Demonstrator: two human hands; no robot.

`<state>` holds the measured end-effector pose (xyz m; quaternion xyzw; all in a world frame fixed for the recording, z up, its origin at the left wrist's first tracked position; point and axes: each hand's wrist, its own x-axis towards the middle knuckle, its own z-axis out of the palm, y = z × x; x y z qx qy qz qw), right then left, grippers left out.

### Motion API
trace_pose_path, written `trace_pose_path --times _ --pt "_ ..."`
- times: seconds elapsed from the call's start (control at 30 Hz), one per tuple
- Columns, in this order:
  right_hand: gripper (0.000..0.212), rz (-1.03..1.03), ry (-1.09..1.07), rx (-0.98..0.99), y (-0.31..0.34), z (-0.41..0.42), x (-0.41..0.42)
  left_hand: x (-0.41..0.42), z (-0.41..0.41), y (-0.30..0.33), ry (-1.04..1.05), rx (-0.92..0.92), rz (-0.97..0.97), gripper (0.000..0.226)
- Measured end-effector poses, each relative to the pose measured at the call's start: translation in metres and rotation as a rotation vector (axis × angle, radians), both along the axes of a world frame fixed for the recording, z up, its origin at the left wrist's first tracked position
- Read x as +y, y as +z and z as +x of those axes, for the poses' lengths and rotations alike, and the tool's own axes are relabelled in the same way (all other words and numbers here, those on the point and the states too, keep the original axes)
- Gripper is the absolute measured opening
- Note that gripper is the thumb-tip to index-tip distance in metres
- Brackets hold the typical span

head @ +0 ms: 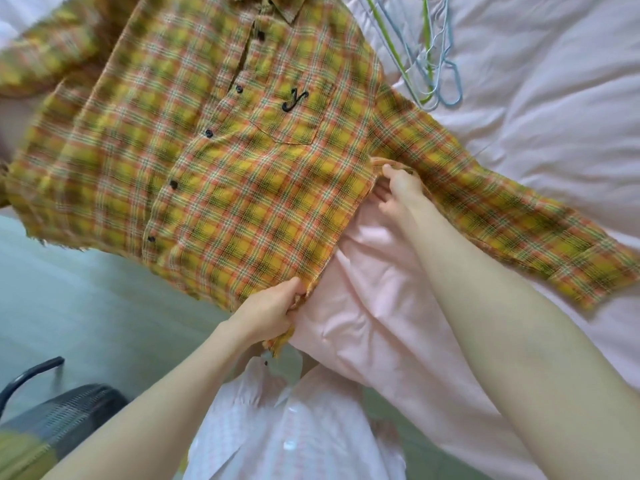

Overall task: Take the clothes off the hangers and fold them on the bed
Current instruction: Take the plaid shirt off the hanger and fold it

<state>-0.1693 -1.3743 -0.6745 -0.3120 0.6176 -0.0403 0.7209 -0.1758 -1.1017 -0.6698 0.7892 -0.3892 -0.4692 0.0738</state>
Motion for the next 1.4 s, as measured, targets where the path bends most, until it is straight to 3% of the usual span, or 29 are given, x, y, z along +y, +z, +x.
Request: trace_pose_path --times 0.13,0.27,0.33,0.4,0.57,0.7,0.8,0.9,1.0,1.07,1.13,1.2,1.27,1.33,1.4 --pt "0.043 0.202 -0.129 -0.016 0.001 -0.032 0.002 -0.013 0.001 0.005 -0.079 -0.136 0.052 0.015" --pt "0.058 0.176 -0.39 0.11 -0.003 -0.079 -0.019 -0.038 0.006 0.003 0.005 -0.449 -0.304 0.035" --pt "0.063 0.136 -0.555 0.161 -0.005 -0.112 -0.034 -0.058 0.011 0.001 0.022 -0.512 -0.327 0.033" --pt "0.068 0.099 -0.726 0.2 -0.008 -0.146 -0.046 -0.076 0.014 0.001 0.009 -0.472 -0.253 0.044" --pt "0.062 -0.053 -1.036 0.204 0.011 -0.196 -0.083 -0.101 0.012 -0.007 -0.064 -0.351 -0.012 0.052" --pt "0.026 -0.154 -1.007 0.216 0.026 -0.205 -0.087 -0.105 0.018 -0.01 -0.001 -0.277 0.021 0.05" --pt "0.022 -0.437 -0.85 0.375 0.04 -0.196 -0.083 -0.116 0.023 0.0 0.162 -0.111 -0.051 0.042" --pt "0.029 -0.88 -0.433 0.56 0.056 -0.174 -0.07 -0.133 0.029 0.027 0.537 0.174 -0.157 0.043" --pt "0.031 -1.247 -0.05 0.365 0.07 -0.129 -0.034 -0.15 0.036 0.052 0.876 0.692 -0.241 0.063" --pt "0.03 -1.406 0.22 0.203 0.07 -0.099 0.002 -0.155 0.046 0.07 0.951 0.992 -0.292 0.082" --pt "0.028 -1.517 0.491 0.123 0.066 -0.075 0.039 -0.157 0.061 0.086 0.896 1.125 -0.325 0.088" --pt "0.033 -1.523 0.679 0.067 0.065 -0.053 0.074 -0.151 0.076 0.099 0.794 1.064 -0.343 0.059" --pt "0.04 -1.459 0.765 0.009 0.065 -0.041 0.099 -0.141 0.094 0.097 0.893 0.834 -0.331 0.022" --pt "0.043 -1.297 0.716 -0.009 0.067 -0.037 0.118 -0.124 0.117 0.088 1.026 0.678 -0.279 0.016" --pt "0.042 -0.993 0.51 0.076 0.073 -0.032 0.131 -0.106 0.14 0.089 1.048 0.704 -0.252 0.024"
